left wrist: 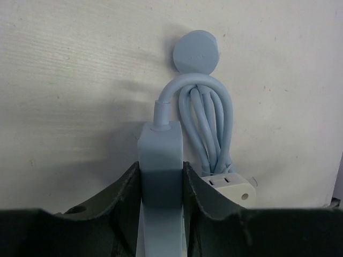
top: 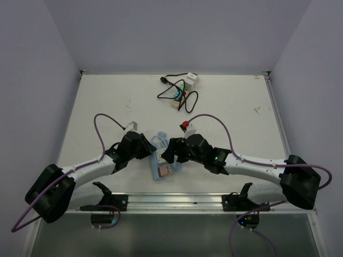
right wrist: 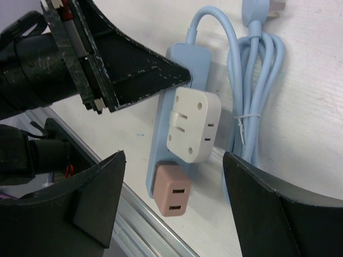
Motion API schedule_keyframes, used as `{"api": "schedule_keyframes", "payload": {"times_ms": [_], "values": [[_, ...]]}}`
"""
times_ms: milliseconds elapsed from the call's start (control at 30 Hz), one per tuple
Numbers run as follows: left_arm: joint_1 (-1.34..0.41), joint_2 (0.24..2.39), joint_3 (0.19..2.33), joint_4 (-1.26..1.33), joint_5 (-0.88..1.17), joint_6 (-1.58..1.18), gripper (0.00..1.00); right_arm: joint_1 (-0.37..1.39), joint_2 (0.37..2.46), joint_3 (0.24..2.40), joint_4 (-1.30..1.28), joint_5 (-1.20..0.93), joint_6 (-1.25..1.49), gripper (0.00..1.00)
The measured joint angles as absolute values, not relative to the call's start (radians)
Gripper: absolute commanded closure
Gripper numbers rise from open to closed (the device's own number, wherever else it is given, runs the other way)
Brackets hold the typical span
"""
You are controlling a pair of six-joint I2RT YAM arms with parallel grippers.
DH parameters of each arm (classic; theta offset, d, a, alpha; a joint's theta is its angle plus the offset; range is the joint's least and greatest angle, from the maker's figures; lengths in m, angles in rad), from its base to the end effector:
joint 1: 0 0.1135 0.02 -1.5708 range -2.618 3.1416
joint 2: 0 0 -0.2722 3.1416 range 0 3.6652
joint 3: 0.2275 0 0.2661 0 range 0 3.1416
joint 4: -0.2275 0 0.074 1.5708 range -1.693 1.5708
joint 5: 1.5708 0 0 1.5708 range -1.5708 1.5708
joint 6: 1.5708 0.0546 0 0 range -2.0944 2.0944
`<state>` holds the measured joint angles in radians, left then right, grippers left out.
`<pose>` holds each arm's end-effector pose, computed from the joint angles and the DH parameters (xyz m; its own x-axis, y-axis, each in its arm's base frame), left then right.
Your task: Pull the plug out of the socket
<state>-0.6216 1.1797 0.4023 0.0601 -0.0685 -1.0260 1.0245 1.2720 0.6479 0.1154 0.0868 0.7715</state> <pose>0.1972 -0.1367 0.1416 -0.7380 -0.5209 -0.4290 -0.1777 0.7633 -0.6212 0.1586 0.2517 0.2083 -0.7475 0.1076 -0.6555 -0.4056 0.7076 0.5787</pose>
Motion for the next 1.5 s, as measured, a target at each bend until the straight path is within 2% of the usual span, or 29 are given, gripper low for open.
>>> {"api": "schedule_keyframes", "payload": {"times_ms": [133,300,700,767,800,867,900,967,1000,1033,1500], "values": [[-0.621,1.17,0.402,0.06,-0.047,-1.01,1.0,1.021,1.324,0.685,0.12,0.079,0.775,0.29],[-0.621,1.131,0.402,0.06,-0.03,-0.993,1.0,1.019,1.391,0.688,0.122,0.051,0.786,0.3],[-0.621,1.046,0.396,0.061,-0.004,-0.953,1.0,0.999,1.454,0.697,0.187,-0.049,0.804,0.55],[-0.621,1.041,0.394,0.061,-0.004,-0.947,1.0,0.998,1.465,0.706,0.199,-0.07,0.804,0.6],[-0.621,1.039,0.394,0.061,-0.004,-0.945,1.0,0.997,1.47,0.71,0.205,-0.075,0.804,0.67],[-0.621,1.033,0.394,0.061,-0.004,-0.938,1.0,0.995,1.473,0.713,0.214,-0.087,0.806,0.74],[-0.621,1.032,0.394,0.061,-0.005,-0.937,1.0,0.995,1.473,0.714,0.221,-0.094,0.809,0.83],[-0.621,1.028,0.394,0.06,-0.005,-0.931,1.0,0.994,1.473,0.714,0.224,-0.098,0.815,0.9],[-0.621,1.027,0.394,0.061,-0.01,-0.929,1.0,0.991,1.473,0.714,0.225,-0.101,0.818,0.98],[-0.621,1.026,0.394,0.062,-0.014,-0.927,1.0,0.991,1.473,0.714,0.225,-0.101,0.82,1.0],[-0.633,1.009,0.397,0.049,-0.07,-0.899,1.0,0.949,1.404,0.678,0.216,-0.13,0.831,1.0]]}}
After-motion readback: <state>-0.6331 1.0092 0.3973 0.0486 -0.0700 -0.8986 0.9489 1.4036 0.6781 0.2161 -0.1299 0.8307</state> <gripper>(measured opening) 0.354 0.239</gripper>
